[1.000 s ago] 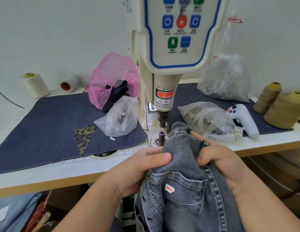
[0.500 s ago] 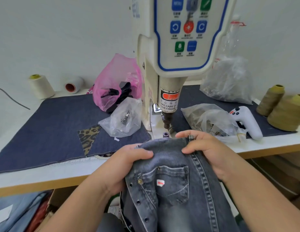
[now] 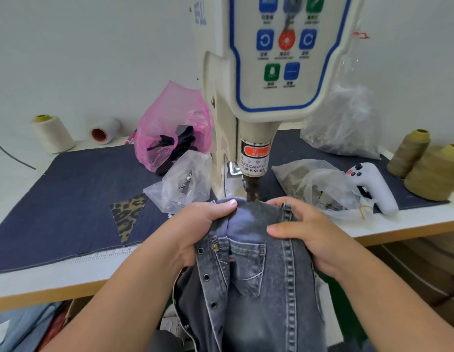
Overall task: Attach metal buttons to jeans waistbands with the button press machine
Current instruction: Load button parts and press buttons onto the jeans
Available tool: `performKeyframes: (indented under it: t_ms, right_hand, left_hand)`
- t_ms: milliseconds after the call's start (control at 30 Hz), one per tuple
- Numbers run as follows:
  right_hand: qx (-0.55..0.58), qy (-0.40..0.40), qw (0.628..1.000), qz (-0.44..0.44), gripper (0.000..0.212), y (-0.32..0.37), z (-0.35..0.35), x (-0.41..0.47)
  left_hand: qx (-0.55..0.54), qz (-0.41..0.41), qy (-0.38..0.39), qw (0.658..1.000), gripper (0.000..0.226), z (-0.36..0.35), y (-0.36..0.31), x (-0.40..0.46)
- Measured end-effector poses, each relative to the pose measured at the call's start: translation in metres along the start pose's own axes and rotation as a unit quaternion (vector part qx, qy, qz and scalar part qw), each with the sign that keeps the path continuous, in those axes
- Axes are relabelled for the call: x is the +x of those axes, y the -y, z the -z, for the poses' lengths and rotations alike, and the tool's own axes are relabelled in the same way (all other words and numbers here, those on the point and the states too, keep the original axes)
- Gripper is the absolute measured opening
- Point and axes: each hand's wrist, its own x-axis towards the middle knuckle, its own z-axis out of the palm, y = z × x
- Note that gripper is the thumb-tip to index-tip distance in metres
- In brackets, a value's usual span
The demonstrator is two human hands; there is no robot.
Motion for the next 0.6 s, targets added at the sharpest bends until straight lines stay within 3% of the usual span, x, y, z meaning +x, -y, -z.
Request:
performKeyframes:
  t_ms: [300, 500, 600]
  right_hand:
    - [0.091, 0.025, 0.996, 0.002, 0.041, 0.008, 0.002, 0.012]
    - [0.13, 0.05, 0.99, -0.016, 0.05, 0.007, 0.001, 0.012]
    - [0.173, 0.06, 0.983, -0.024, 0.044, 0.005, 0.002, 0.01]
  left_hand:
    - [0.064, -0.012, -0.02, 0.998, 0.036, -0.002, -0.011, 0.005]
    - [0.058, -0.015, 0.01, 0.998, 0.055, 0.004, -0.009, 0.004]
    - [0.055, -0.022, 0.031, 0.998, 0.062, 0.009, -0.006, 0.0]
